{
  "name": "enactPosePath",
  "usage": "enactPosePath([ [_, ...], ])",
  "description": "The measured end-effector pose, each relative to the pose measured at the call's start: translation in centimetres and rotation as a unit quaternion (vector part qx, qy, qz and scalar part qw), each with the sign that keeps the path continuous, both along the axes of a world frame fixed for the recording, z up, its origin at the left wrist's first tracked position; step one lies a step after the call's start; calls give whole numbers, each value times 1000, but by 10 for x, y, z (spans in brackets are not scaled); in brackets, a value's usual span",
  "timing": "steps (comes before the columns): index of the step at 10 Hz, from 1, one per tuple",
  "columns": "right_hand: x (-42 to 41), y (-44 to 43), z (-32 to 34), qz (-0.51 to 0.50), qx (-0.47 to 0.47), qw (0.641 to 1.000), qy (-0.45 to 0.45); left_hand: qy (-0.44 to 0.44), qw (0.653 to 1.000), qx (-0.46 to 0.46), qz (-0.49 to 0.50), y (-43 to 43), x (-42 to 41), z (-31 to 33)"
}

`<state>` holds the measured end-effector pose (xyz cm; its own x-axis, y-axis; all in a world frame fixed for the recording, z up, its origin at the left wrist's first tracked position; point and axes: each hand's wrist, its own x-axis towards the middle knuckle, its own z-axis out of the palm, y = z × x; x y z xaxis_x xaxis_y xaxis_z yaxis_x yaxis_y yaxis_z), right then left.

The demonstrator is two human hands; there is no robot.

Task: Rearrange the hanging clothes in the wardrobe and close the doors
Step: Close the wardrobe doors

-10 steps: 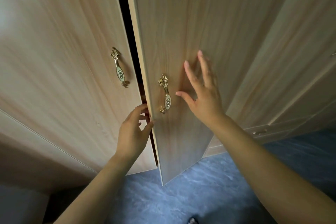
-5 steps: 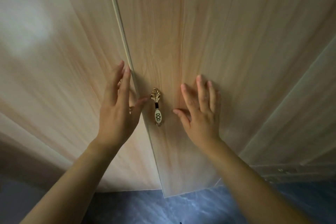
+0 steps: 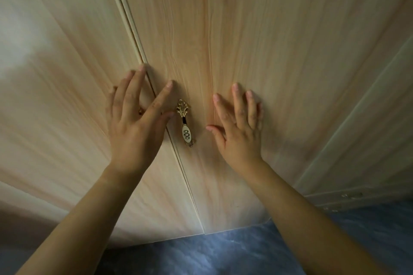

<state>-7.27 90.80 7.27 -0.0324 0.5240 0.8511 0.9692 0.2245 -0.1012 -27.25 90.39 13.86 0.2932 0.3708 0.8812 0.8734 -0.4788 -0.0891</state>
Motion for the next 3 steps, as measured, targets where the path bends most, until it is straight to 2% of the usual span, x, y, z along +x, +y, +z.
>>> enactPosePath([
  [2, -10, -8, 7, -29, -30, 999, 12, -17, 998, 0, -62, 10, -5, 2],
  [3, -25, -26, 9, -63, -63, 994, 58, -28, 996, -14, -85, 10, -6, 2],
])
